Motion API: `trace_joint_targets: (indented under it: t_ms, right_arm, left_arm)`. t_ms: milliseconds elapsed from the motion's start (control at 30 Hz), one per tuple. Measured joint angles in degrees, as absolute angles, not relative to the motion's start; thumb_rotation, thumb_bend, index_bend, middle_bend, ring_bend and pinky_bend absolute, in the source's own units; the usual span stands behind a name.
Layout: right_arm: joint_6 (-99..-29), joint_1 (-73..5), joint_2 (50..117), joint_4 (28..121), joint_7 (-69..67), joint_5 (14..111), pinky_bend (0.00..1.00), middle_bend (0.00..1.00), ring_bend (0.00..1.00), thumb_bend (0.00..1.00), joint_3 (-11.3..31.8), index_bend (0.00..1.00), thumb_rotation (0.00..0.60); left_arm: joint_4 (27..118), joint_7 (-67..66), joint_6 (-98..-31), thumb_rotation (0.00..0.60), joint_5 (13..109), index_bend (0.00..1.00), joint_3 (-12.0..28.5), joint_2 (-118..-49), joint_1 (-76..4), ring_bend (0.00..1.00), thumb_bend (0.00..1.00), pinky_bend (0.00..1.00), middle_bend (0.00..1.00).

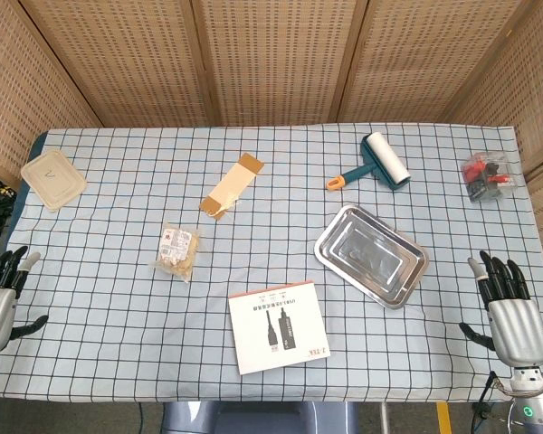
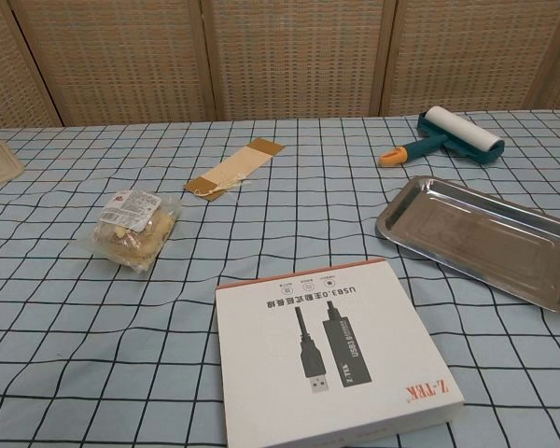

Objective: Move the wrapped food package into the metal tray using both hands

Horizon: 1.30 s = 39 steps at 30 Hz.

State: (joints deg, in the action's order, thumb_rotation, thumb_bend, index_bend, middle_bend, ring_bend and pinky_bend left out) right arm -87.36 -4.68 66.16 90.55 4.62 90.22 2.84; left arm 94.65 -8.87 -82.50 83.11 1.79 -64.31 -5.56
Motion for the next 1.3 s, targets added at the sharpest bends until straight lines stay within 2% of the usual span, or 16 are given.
trace_joint_targets:
  t_ms: [1300]
  right_arm:
    - [-84.9,-5.0,64.7,92.5,5.1,89.5,0.0,0.0,0.0,0.11,2.1,0.0,0.6]
  left_arm:
    - [95.4,-11.8,-81.6,0.6,83.7,0.0,1.2,-65.4,-6.3,0.0,0.08,0.0,0.0]
